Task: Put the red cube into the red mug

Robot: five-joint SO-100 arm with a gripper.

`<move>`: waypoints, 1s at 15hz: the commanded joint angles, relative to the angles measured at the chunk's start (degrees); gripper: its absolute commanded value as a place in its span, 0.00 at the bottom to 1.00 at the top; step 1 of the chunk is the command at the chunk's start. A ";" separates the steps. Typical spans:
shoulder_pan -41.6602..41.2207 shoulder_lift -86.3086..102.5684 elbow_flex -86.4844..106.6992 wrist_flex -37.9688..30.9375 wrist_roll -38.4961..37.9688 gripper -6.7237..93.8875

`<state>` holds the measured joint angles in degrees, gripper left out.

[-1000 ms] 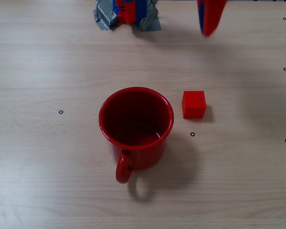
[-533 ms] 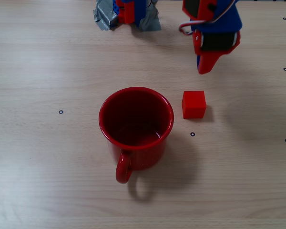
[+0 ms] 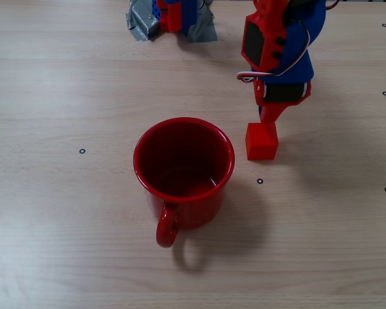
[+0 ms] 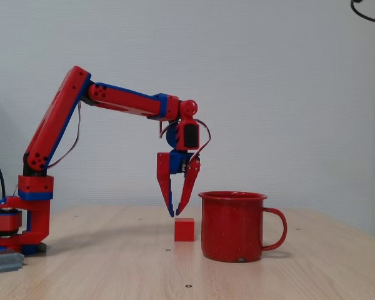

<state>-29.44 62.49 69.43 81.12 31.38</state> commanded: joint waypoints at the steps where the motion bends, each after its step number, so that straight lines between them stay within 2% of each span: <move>1: 0.88 8.09 -0.79 -0.53 -0.62 0.07; 5: 2.37 10.20 -1.85 2.29 -3.16 0.43; 6: 2.37 10.28 -2.72 4.31 -3.96 0.47; 10: 2.29 10.90 -4.75 10.55 -3.87 0.59; 15: 1.05 10.63 -4.13 7.47 -0.44 0.59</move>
<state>-27.51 65.57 68.91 88.86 29.44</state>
